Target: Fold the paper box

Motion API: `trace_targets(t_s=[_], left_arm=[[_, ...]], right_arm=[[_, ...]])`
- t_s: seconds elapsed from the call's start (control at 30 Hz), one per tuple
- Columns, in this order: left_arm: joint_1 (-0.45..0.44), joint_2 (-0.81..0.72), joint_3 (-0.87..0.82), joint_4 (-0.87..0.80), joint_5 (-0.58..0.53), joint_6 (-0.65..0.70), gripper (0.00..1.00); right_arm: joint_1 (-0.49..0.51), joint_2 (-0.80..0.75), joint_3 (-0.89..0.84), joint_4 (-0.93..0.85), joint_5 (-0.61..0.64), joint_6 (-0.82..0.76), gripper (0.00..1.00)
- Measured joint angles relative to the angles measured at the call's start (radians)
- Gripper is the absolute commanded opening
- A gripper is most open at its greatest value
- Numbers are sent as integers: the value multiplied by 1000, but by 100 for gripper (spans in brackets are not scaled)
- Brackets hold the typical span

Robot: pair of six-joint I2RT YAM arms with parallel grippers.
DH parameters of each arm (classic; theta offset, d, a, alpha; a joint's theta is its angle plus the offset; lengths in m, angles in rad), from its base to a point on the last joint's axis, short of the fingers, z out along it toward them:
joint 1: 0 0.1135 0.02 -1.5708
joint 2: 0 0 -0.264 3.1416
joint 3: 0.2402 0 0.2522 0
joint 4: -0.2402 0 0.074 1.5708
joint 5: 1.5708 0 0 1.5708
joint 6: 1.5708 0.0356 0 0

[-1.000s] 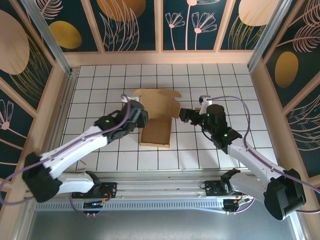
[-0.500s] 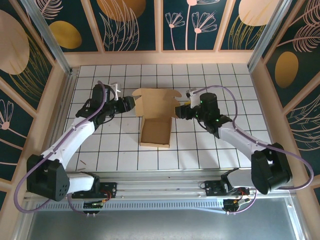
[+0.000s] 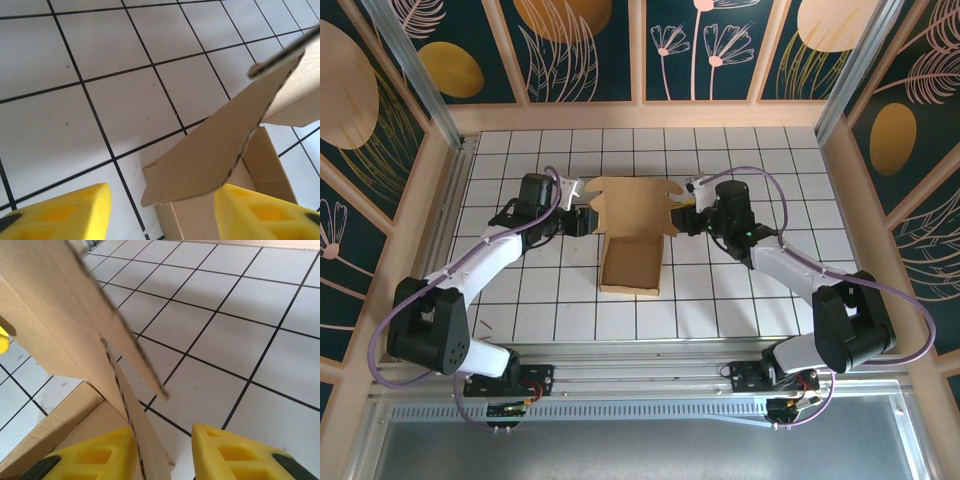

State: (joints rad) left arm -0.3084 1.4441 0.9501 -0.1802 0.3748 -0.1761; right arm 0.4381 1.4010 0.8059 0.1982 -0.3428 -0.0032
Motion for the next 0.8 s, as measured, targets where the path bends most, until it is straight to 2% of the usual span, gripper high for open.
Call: trace_targets(t_s=[0.07, 0.33, 0.57, 0.67, 0.8], left_arm=[[0, 10, 15, 10, 14, 10, 43], [0, 40, 43, 44, 82, 32, 28], [0, 75, 43, 50, 104, 23, 12], [-5, 75, 42, 56, 96, 5, 5], [-37, 64, 16, 84, 75, -27, 3]], right_arm=[[-2, 1, 8, -1, -1, -1, 30], [-5, 3, 31, -12, -18, -2, 29], [-2, 10, 31, -18, -19, 18, 21], [30, 10, 31, -19, 39, 50, 20], [115, 10, 31, -24, 158, 84, 20]])
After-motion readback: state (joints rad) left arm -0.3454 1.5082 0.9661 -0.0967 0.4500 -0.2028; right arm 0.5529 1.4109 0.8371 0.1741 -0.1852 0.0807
